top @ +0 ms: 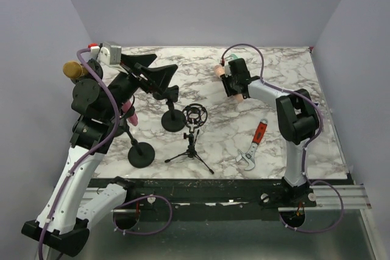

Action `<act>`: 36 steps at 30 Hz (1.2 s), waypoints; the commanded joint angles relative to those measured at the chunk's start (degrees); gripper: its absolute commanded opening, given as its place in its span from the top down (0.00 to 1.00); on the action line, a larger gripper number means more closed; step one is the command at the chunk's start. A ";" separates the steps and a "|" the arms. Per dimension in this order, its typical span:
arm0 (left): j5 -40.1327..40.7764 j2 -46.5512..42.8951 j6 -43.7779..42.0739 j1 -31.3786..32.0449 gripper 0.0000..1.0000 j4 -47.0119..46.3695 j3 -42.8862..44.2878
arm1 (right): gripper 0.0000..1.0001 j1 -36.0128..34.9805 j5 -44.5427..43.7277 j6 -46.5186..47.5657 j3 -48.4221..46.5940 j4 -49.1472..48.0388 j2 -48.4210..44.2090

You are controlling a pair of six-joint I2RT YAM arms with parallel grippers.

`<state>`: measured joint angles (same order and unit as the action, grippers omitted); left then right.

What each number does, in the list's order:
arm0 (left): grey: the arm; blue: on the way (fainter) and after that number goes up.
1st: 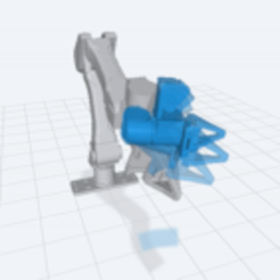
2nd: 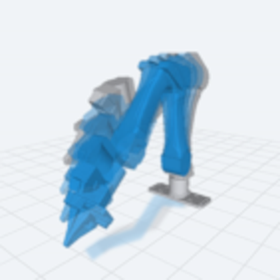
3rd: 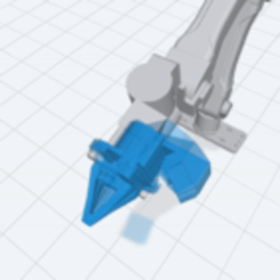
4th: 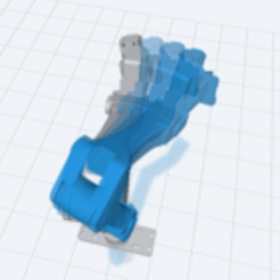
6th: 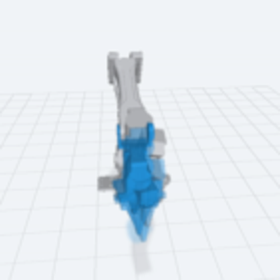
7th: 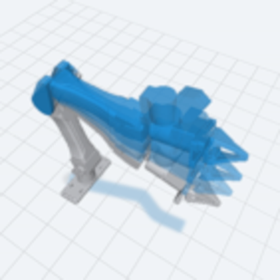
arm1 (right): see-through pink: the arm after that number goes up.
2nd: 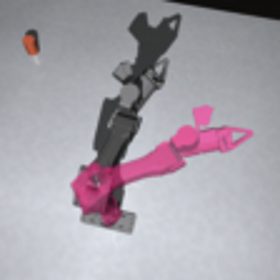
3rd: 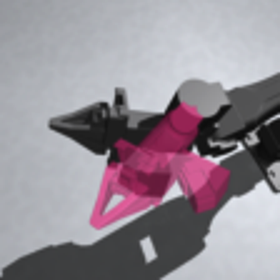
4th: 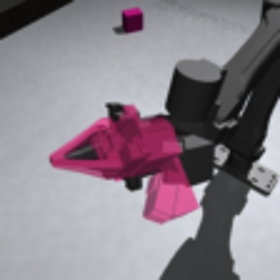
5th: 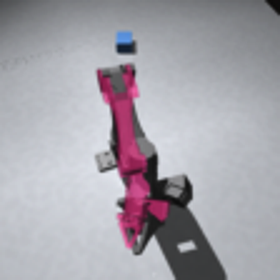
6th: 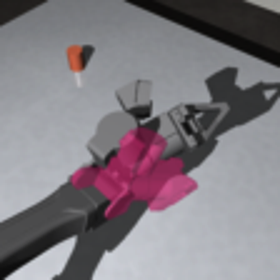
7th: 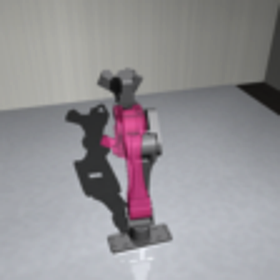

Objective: Remove the microphone from the stand

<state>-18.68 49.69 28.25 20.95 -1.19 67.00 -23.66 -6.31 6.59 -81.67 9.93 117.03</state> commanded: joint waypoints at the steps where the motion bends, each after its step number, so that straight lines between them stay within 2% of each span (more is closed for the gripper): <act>1: -1.77 0.84 0.75 -0.65 0.01 -1.11 0.09 | 0.99 2.22 1.28 1.40 -2.61 -0.66 2.62; 10: -1.37 1.13 -0.34 -0.65 0.01 -1.70 -0.73 | 0.84 3.99 3.54 1.82 -10.89 1.17 9.13; 15: -1.73 0.84 -0.29 -0.65 0.01 -1.58 -0.47 | 0.74 4.17 3.01 2.76 -17.88 6.46 14.42; 18: -1.55 0.52 -0.39 -0.65 0.02 -1.74 -0.55 | 0.61 4.15 2.17 3.28 -16.76 4.93 14.46; 21: -1.36 0.66 -0.32 -0.65 0.01 -1.46 -0.43 | 0.57 4.15 1.22 4.09 -16.77 5.13 14.73; 25: -1.88 0.93 0.14 -0.65 0.01 -1.49 -0.40 | 0.47 4.15 0.54 4.56 -16.49 5.67 14.91; 28: -2.01 0.91 0.31 -0.65 0.01 -1.64 -0.40 | 0.42 4.15 1.16 4.48 -16.23 5.91 14.93; 36: -4.27 1.62 -0.21 -0.57 0.01 -1.95 0.13 | 0.39 4.15 2.83 2.91 -19.23 9.44 14.24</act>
<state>-20.08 50.92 28.62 20.62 -1.43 66.72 -19.51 -4.62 10.09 -98.39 13.91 129.86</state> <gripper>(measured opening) 0.983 0.591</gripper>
